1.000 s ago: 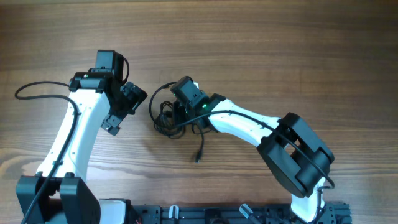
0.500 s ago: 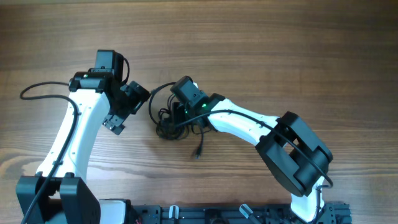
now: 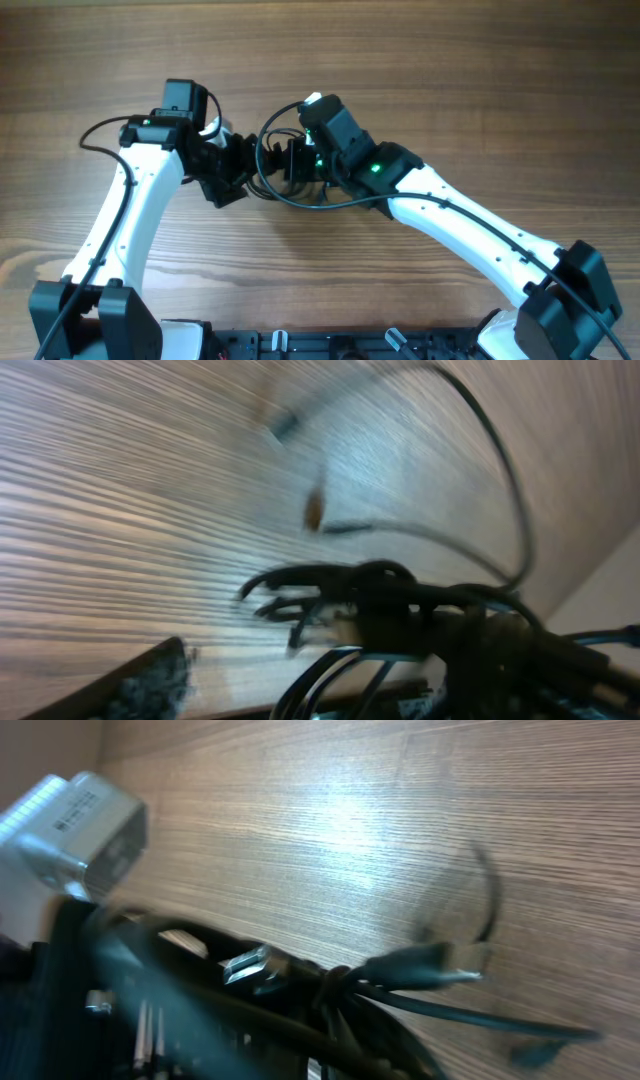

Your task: Untangle cables

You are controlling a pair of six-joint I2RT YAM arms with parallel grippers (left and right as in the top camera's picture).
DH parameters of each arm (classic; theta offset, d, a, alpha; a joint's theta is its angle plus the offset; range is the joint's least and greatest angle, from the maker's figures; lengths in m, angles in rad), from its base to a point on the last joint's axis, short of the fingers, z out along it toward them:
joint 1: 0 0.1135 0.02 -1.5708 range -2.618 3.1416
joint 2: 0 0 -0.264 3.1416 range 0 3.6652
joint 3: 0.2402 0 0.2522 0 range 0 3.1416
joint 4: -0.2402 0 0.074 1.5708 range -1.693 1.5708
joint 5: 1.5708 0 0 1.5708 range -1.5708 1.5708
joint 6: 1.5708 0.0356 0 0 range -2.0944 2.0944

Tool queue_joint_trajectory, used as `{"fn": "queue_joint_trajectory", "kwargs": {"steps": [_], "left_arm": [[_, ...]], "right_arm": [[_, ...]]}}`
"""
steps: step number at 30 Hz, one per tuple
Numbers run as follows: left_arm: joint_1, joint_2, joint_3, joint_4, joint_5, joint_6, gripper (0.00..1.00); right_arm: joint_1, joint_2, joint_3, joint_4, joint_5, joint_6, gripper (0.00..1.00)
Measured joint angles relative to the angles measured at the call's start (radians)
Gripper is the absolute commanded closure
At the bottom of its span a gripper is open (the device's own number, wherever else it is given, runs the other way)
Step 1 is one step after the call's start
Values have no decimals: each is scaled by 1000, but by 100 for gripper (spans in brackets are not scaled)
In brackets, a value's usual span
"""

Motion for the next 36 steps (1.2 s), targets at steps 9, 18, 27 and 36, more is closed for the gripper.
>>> {"fn": "queue_joint_trajectory", "kwargs": {"steps": [9,18,27,36], "left_arm": [[-26,0,-2,3,22,28,83],[-29,0,-2,5,-34,23,96],[-30,3,-3,17,-117,-47,96],[-30,3,-3,19,-134,-61,96]], "right_arm": [[-5,0,0,-34,-26,13,96],[-49,-12,0,-54,-125,13,96],[-158,-143,0,-19,-434,-53,96],[-156,-163,4,-68,-508,-95,77]]}}
